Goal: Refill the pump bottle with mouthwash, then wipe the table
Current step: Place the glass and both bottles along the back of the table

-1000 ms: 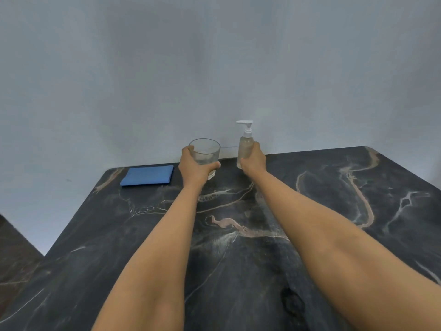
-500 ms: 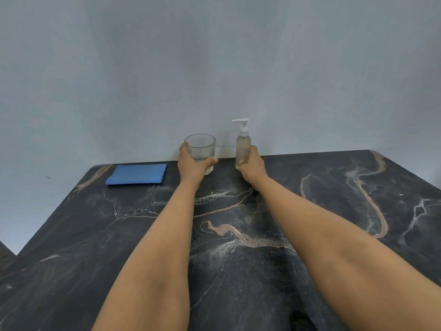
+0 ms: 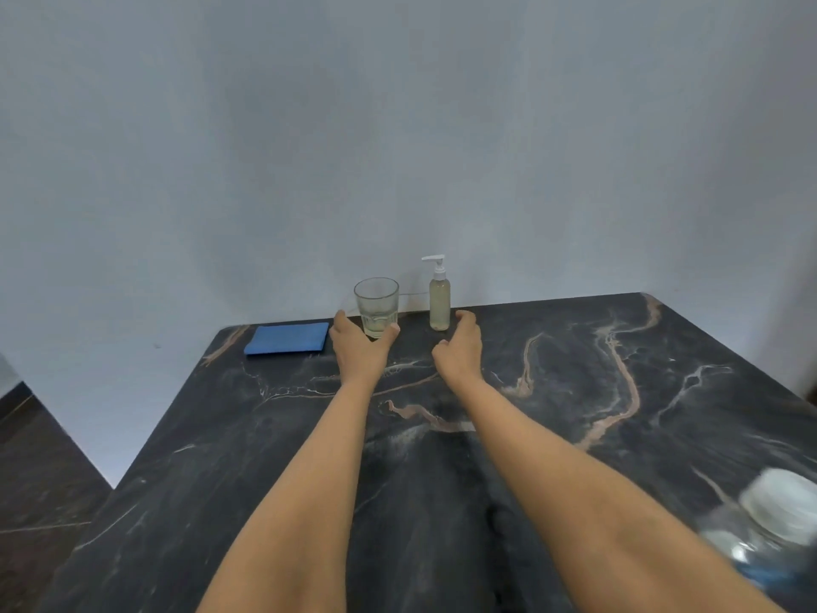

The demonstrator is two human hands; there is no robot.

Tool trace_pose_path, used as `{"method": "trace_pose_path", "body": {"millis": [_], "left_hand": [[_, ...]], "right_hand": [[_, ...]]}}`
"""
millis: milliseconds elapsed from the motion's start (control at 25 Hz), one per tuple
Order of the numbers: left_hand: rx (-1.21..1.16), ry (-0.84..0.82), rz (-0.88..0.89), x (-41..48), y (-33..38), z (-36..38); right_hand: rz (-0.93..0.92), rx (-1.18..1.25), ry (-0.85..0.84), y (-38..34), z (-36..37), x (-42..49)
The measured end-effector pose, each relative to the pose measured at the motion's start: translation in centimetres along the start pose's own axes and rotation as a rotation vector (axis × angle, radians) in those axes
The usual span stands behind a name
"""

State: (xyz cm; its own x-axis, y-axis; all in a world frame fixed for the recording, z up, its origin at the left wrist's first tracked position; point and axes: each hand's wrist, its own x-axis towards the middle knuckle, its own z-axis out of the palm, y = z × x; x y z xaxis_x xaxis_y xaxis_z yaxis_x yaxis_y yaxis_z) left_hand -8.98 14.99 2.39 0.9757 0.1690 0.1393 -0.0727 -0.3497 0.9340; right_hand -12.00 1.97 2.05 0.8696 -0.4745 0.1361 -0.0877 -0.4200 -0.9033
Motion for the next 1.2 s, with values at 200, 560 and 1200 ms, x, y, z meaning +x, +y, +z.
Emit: {"method": "trace_pose_path", "body": {"millis": [200,560,1200], "left_hand": [[0.068,-0.040,0.074,-9.4,3.5,-4.4],[0.134,-0.118,0.104,-26.6,3.7,-7.2],[0.288,-0.206,0.159,-35.5,2.0,-3.5]], "right_hand": [[-0.048,0.073,-0.010,-3.0,-5.0,-9.0],[-0.087,0.074,-0.113,0.4,-13.9,-24.5],[-0.009,-0.126,0.341,7.3,-23.1,-27.9]]}}
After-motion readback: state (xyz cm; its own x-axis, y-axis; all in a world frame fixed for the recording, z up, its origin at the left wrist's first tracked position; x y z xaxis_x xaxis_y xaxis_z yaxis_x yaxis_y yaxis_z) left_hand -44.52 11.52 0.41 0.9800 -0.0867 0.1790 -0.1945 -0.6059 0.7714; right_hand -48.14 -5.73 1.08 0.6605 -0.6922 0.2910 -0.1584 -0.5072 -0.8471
